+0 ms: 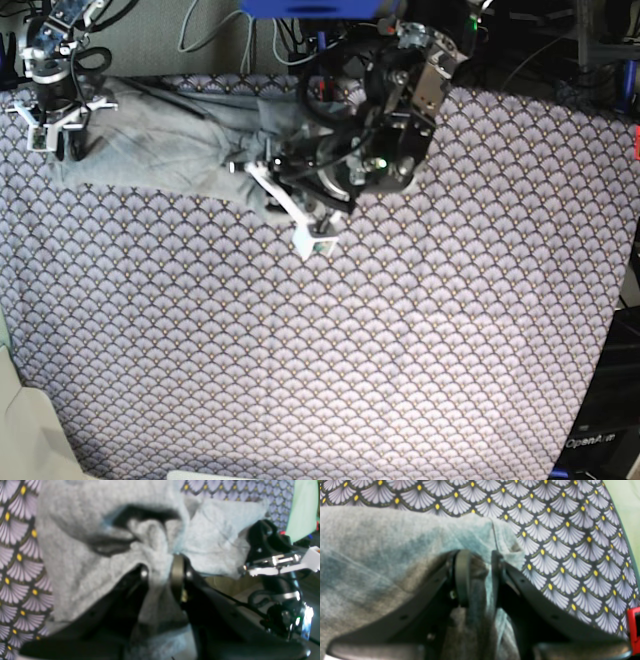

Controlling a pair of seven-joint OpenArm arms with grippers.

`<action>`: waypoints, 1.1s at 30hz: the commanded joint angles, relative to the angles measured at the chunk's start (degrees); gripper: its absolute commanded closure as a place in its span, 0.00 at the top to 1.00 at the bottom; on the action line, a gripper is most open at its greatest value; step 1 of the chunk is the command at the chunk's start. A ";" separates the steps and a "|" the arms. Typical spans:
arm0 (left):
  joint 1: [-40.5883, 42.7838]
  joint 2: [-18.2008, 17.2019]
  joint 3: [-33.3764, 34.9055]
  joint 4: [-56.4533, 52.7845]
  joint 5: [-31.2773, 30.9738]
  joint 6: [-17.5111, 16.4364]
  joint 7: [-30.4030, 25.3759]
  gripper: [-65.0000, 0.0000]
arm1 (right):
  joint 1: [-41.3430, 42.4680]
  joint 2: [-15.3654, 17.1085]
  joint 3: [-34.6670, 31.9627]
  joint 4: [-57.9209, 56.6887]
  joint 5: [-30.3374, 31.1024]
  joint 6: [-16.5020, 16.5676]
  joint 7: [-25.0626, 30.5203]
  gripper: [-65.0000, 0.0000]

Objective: Fold the T-shirt properly
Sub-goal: 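Carry the strip end with the left gripper toward the right gripper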

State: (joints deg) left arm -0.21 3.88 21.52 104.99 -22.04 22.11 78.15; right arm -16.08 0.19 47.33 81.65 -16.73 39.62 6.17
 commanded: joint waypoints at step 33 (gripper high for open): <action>-0.01 -3.48 9.65 6.44 -0.68 -0.26 -9.45 0.37 | -0.14 0.91 0.27 0.86 0.95 0.38 1.52 0.24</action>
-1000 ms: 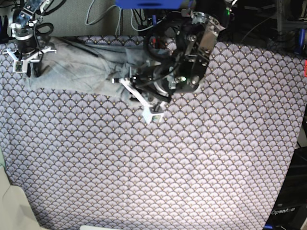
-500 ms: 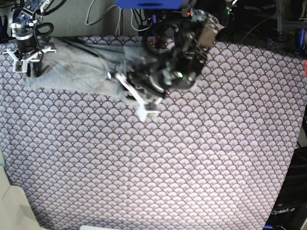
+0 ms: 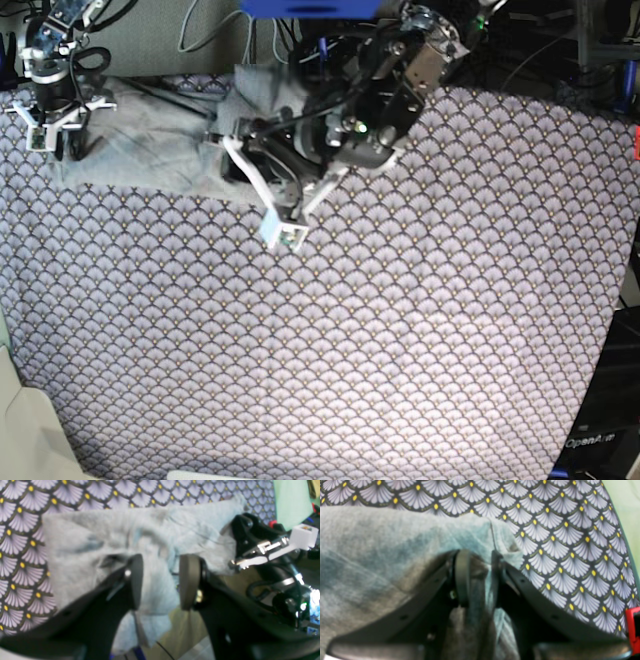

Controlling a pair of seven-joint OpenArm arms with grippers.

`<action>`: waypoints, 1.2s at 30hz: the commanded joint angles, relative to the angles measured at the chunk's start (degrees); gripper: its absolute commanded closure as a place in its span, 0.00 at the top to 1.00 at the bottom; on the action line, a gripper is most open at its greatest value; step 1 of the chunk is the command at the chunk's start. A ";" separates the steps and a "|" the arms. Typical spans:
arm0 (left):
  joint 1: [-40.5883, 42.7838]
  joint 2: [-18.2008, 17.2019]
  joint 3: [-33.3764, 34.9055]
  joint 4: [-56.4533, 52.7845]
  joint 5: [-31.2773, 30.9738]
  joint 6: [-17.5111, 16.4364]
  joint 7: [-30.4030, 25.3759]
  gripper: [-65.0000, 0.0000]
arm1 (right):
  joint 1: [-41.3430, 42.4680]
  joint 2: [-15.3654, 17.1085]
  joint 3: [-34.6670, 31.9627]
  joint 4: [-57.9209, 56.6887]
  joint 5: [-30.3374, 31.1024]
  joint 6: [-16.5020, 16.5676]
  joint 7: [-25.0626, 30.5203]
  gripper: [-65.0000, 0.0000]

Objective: Fold the T-shirt properly
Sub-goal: 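Carry the strip end with the left gripper toward the right gripper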

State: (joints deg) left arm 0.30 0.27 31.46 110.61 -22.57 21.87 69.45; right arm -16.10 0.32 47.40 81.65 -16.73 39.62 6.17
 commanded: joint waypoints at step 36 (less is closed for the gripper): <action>-4.38 -2.25 -3.99 0.47 -13.87 -0.55 -1.27 0.43 | -0.03 0.69 0.21 0.77 0.95 0.38 1.52 0.24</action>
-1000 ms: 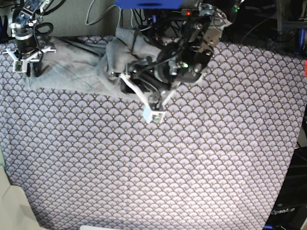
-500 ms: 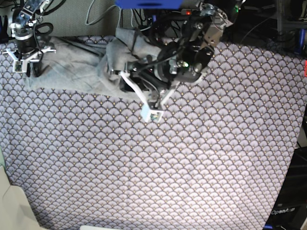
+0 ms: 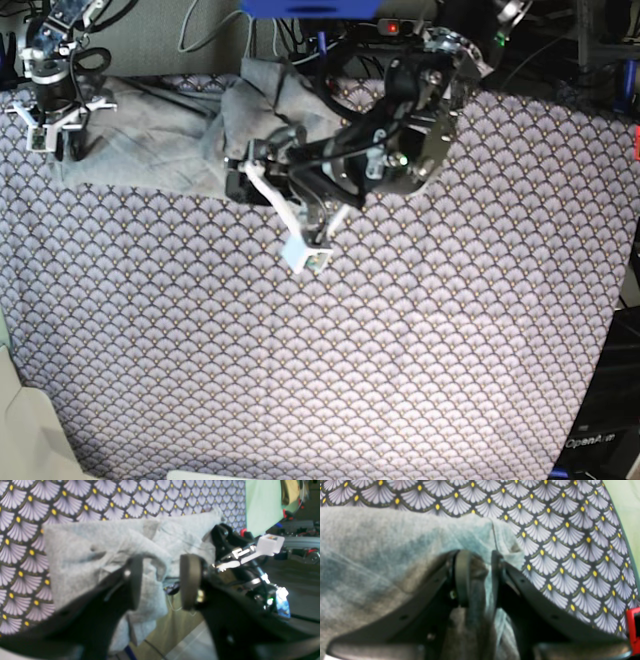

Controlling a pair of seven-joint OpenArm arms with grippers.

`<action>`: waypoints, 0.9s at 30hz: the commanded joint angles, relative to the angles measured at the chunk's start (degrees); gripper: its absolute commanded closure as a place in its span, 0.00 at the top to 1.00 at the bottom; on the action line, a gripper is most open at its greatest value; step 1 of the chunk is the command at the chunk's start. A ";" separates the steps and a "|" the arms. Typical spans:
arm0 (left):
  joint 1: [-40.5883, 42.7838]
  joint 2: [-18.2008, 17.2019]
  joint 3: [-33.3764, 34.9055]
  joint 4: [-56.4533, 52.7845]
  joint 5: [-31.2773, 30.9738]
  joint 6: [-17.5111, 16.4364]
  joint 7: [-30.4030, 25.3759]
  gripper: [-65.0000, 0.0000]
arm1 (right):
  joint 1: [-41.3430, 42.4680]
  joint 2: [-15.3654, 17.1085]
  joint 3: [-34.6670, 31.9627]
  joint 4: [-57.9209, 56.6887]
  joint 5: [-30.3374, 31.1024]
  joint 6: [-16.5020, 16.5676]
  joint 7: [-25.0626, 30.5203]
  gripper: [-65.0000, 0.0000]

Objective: Fold the T-shirt properly
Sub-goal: 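Carry the strip end with the left gripper toward the right gripper, then lay the strip end onto the shirt near the right gripper and release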

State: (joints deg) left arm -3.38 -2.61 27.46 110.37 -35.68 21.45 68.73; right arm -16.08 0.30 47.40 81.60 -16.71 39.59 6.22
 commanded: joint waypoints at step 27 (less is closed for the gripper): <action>-0.01 -4.55 -4.56 -6.15 -1.29 13.05 -0.55 0.00 | 0.30 0.80 0.21 0.64 0.93 0.41 1.47 0.24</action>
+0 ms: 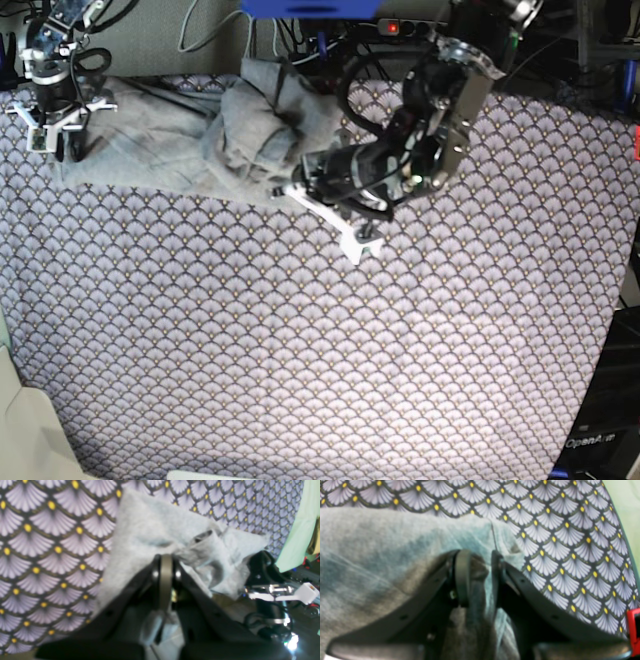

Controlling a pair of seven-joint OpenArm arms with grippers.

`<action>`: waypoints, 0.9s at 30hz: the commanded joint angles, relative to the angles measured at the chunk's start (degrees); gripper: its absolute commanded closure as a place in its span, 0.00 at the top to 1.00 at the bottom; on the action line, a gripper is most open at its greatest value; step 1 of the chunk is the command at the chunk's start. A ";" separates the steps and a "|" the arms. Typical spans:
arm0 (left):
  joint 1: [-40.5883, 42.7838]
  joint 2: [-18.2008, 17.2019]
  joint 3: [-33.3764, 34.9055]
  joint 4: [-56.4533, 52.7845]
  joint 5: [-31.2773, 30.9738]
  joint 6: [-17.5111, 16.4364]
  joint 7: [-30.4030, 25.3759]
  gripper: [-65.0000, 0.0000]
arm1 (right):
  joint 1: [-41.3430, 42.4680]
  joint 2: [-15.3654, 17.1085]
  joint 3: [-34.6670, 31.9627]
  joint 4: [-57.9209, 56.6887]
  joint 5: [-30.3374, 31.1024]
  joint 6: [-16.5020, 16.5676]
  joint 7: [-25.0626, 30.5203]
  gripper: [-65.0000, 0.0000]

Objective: Fold the T-shirt properly
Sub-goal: 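Lay the strip end onto the shirt near the right gripper and release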

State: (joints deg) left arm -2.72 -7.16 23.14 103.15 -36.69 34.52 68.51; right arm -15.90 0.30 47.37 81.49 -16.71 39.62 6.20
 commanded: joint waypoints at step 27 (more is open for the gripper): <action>-15.52 8.08 20.16 -3.07 -4.24 -0.63 -2.88 0.00 | 0.38 1.42 -0.03 0.75 0.93 0.38 1.50 0.24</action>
State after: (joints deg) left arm -17.23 0.38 43.48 99.02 -40.32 34.17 66.08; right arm -15.59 1.08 47.11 81.34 -16.73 39.64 6.17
